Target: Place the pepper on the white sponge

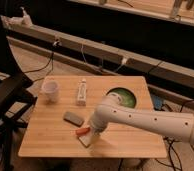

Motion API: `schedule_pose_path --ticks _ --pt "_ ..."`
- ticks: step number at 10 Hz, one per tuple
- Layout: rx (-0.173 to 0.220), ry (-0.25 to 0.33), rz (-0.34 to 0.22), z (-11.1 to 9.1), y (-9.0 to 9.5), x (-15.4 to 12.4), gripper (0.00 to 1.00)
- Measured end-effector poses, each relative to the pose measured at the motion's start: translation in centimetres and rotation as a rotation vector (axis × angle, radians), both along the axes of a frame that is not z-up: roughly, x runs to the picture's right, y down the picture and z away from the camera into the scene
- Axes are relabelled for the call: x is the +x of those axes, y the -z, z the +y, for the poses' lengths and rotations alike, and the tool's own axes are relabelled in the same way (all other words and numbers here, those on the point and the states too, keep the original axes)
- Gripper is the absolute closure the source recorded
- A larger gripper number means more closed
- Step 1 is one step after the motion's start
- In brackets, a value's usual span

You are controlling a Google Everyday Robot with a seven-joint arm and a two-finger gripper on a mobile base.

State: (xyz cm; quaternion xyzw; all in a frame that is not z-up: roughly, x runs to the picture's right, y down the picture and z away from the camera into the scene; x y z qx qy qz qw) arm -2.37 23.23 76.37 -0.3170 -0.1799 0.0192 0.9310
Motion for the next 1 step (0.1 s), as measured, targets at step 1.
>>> schedule_pose_path --ticks 1 --pt "0.009 0.018 0.01 -0.12 -0.16 0.01 0.64"
